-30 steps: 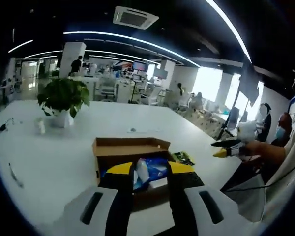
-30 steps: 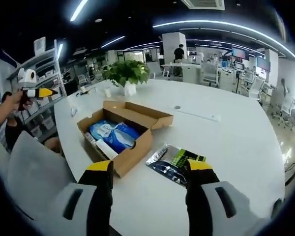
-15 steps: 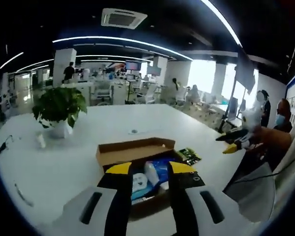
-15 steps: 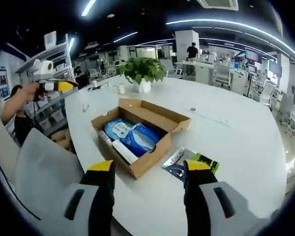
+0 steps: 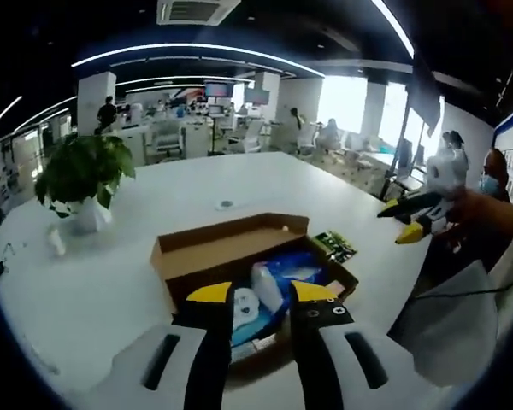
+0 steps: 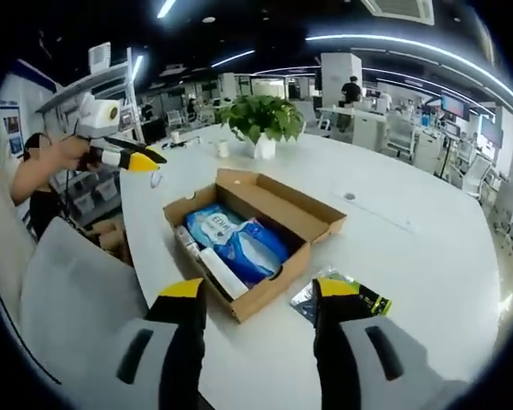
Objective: Operate the shoe box by opening the lid, removing the specified soft item, and placing it in the target area until the item is outside and the box remains undamaged.
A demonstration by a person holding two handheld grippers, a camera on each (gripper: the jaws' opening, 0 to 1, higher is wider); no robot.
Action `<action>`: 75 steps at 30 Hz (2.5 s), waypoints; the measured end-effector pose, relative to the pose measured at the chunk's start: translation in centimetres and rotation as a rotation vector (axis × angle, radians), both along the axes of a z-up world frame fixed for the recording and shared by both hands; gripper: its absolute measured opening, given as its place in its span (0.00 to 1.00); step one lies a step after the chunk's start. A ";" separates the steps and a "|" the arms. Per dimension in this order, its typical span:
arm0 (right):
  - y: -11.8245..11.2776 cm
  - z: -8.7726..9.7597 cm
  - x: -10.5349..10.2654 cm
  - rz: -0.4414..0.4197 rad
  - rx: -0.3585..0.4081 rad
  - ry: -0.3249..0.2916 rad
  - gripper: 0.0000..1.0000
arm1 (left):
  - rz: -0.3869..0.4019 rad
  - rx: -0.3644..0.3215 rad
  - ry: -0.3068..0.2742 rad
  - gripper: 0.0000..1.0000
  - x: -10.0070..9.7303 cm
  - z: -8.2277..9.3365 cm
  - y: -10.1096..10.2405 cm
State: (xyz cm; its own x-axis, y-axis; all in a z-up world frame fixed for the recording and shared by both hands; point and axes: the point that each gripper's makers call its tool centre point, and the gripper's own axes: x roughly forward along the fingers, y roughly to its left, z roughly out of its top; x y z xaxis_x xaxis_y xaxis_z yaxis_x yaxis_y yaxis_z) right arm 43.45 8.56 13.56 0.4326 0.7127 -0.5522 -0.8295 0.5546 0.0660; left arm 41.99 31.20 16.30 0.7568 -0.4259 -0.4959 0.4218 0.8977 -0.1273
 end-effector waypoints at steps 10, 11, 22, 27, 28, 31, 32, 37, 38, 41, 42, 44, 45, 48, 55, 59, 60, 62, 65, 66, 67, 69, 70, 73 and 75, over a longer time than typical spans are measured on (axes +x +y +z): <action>1.8 -1.5 0.6 0.078 -0.065 -0.019 0.42 | -0.023 0.015 0.034 0.21 1.9 -3.0 -1.5; 2.0 -1.6 0.6 0.082 -0.064 -0.020 0.42 | -0.026 0.014 0.042 0.21 2.1 -3.4 -1.6; 3.5 -2.9 1.5 0.126 -0.106 -0.036 0.39 | -0.032 0.004 0.091 0.20 3.3 -6.0 -2.7; 3.6 -3.8 1.9 0.130 -0.132 -0.038 0.37 | -0.043 0.009 0.114 0.19 3.8 -7.3 -3.5; 3.7 -3.9 2.0 0.131 -0.134 -0.039 0.37 | -0.045 0.008 0.121 0.19 3.9 -7.5 -3.6; 3.8 -4.4 2.2 0.134 -0.143 -0.035 0.36 | -0.051 0.009 0.133 0.18 4.1 -8.1 -4.0; 3.8 -4.6 2.2 0.137 -0.147 -0.034 0.36 | -0.053 0.006 0.137 0.18 4.2 -8.3 -4.2; 3.9 -5.5 2.6 0.146 -0.177 -0.041 0.34 | -0.061 0.004 0.156 0.18 4.6 -9.2 -4.8; 3.9 -5.7 2.8 0.147 -0.178 -0.042 0.33 | -0.062 0.004 0.157 0.18 4.7 -9.3 -4.9; 4.0 -6.0 3.0 0.148 -0.179 -0.041 0.31 | -0.066 0.005 0.171 0.17 4.9 -9.9 -5.1; 4.1 -6.2 3.2 0.149 -0.184 -0.040 0.30 | -0.067 0.007 0.173 0.16 5.0 -10.1 -5.2; 4.3 -6.4 3.3 0.155 -0.189 -0.044 0.29 | -0.072 0.006 0.188 0.16 5.2 -10.6 -5.4; 4.5 -6.6 3.4 0.158 -0.193 -0.045 0.29 | -0.074 0.007 0.193 0.16 5.3 -10.8 -5.5; 4.7 -7.0 3.7 0.164 -0.199 -0.045 0.28 | -0.083 0.006 0.209 0.16 5.4 -11.4 -5.8; 5.5 -8.1 4.0 0.184 -0.213 -0.038 0.26 | -0.101 0.010 0.245 0.17 5.7 -12.5 -6.2; 5.8 -8.9 4.1 0.210 -0.241 -0.039 0.24 | -0.103 0.010 0.267 0.17 5.8 -13.0 -6.4; 5.9 -9.0 4.1 0.215 -0.244 -0.038 0.24 | -0.102 0.004 0.271 0.17 5.9 -13.0 -6.5; 6.2 -9.2 4.1 0.230 -0.253 -0.041 0.24 | -0.102 -0.010 0.281 0.17 5.9 -13.1 -6.7; 6.5 -9.6 4.2 0.244 -0.264 -0.039 0.24 | -0.110 -0.007 0.284 0.17 5.9 -13.1 -7.0; 6.6 -9.8 4.3 0.251 -0.273 -0.041 0.23 | -0.115 -0.010 0.288 0.17 6.0 -13.2 -7.1; 6.8 -10.0 4.4 0.257 -0.281 -0.046 0.23 | -0.116 -0.006 0.290 0.17 6.0 -13.3 -7.2; 7.1 -10.2 4.5 0.271 -0.287 -0.047 0.22 | -0.113 0.013 0.288 0.16 6.2 -13.6 -7.1; 7.3 -10.3 4.5 0.276 -0.292 -0.048 0.21 | -0.113 0.020 0.289 0.15 6.3 -13.8 -7.0; 7.8 -10.7 4.5 0.298 -0.307 -0.054 0.22 | -0.130 0.041 0.289 0.17 6.3 -14.1 -6.9; 8.2 -10.8 4.5 0.324 -0.320 -0.063 0.22 | -0.130 0.040 0.284 0.18 6.5 -14.0 -6.9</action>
